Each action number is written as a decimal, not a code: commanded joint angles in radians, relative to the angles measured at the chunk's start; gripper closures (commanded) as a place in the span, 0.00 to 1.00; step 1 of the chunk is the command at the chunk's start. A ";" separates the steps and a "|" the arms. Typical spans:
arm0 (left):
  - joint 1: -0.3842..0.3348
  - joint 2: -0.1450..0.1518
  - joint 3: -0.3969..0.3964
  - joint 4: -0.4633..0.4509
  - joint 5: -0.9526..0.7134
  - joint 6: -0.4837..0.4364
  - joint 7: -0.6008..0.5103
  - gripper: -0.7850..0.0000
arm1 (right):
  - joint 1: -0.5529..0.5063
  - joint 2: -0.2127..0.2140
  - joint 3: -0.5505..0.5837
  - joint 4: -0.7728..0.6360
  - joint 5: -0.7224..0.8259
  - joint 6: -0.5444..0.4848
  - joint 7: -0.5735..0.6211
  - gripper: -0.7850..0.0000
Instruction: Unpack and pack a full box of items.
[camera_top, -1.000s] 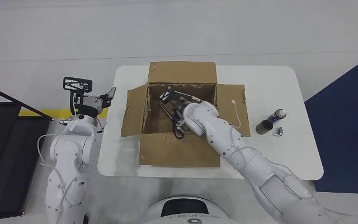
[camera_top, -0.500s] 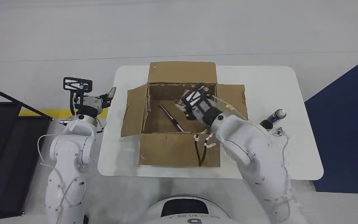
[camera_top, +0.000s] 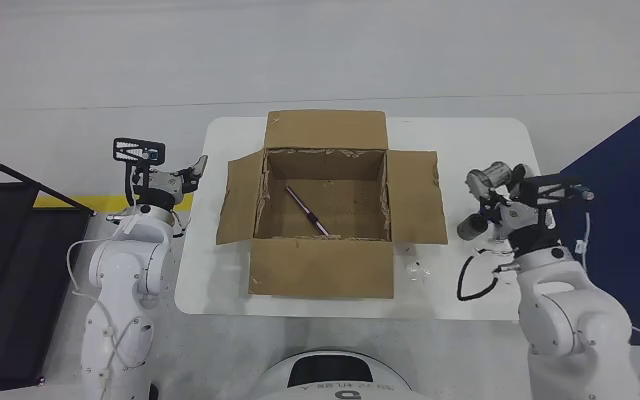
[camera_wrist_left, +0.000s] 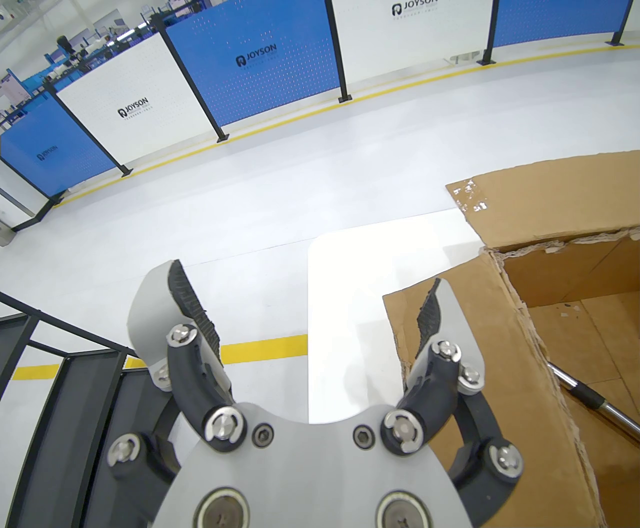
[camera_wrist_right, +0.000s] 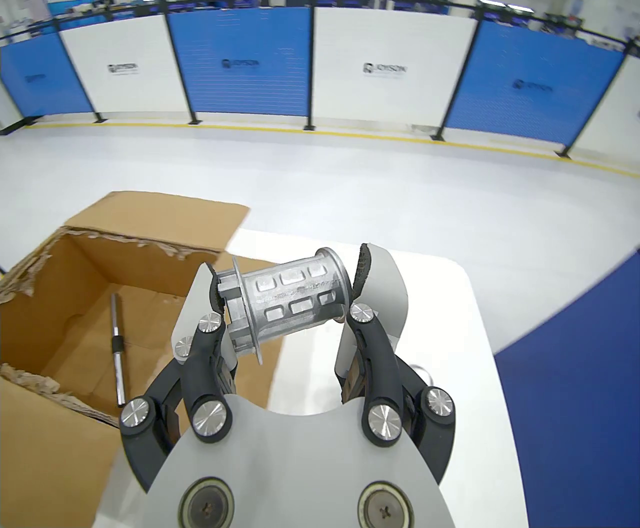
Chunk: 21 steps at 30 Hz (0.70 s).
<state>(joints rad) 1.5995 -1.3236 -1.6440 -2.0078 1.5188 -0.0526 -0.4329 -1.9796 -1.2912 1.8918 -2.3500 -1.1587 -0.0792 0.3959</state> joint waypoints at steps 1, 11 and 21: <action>0.000 0.000 0.000 0.000 0.000 0.000 0.000 0.00 | -0.066 -0.005 0.094 0.000 0.056 0.040 0.003 1.00; 0.000 0.000 0.000 0.000 0.000 0.000 0.000 0.00 | -0.120 -0.012 0.168 0.002 0.092 0.104 0.008 1.00; 0.000 0.000 0.000 0.000 0.000 0.000 0.000 0.00 | -0.041 0.000 0.244 0.102 0.272 0.087 0.247 1.00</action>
<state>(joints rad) 1.5995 -1.3236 -1.6440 -2.0078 1.5188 -0.0526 -0.4329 -2.0491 -1.2956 2.1138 -2.2752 -0.9082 0.0040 0.5724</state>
